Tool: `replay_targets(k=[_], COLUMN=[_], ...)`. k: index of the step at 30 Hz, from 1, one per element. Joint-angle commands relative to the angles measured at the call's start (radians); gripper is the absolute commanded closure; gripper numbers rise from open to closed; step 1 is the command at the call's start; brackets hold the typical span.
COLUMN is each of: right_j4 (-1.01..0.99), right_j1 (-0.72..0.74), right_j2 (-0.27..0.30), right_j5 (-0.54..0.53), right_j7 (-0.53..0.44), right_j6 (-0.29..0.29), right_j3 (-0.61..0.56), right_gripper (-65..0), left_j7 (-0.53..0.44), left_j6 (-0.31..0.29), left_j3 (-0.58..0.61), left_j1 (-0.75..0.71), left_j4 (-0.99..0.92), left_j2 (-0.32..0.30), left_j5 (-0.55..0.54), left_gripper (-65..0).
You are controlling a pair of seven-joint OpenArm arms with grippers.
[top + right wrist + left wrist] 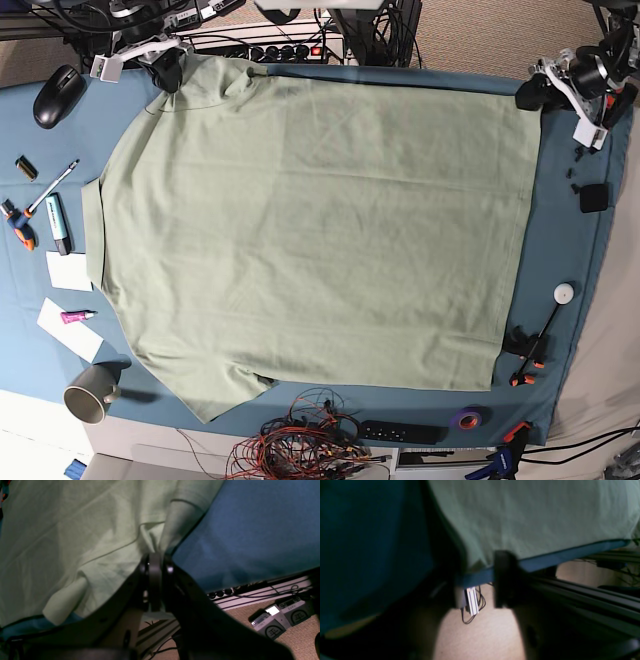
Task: Fold the T-shirt properly
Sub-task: 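Close both grippers on the shoulder corners of the shirt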
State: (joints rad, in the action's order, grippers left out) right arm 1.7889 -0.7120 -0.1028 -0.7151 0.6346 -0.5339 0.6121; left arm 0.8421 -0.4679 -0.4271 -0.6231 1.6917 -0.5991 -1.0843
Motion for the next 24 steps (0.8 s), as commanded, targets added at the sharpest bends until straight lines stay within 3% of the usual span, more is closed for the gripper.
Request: replay_targets(k=[1, 2, 13, 19, 24], right_j4=[-0.003, -0.003, -0.002, 0.026, 0.148], right_j1=[-0.019, -0.019, -0.019, -0.020, -0.025], right_j2=[-0.002, -0.002, -0.002, -0.002, -0.003], right_j5=[0.061, 0.061, 0.057, 0.016, 0.017], right_j7=[0.064, 0.064, 0.069, 0.098, 0.112], right_j6=[0.025, 0.025, 0.024, -0.040, -0.054], right_j3=[-0.002, -0.002, -0.002, -0.002, -0.002], right_gripper=[0.0, 0.0, 0.0, 0.0, 0.0], left_j7=[-0.011, -0.021, -0.047, -0.045, -0.050], left_j6=[-0.005, -0.005, -0.004, -0.005, -0.055], left_j3=[-0.007, -0.007, -0.007, -0.007, -0.007], left_j1=[-0.008, -0.008, 0.012, 0.011, 0.011], left_j4=[0.010, 0.010, 0.011, 0.020, 0.077], left_j2=[-0.016, -0.016, -0.016, -0.017, -0.016], left_j5=[-0.017, -0.016, -0.002, -0.002, -0.001], left_gripper=[-6.1, 0.0, 0.0, 0.0, 0.0])
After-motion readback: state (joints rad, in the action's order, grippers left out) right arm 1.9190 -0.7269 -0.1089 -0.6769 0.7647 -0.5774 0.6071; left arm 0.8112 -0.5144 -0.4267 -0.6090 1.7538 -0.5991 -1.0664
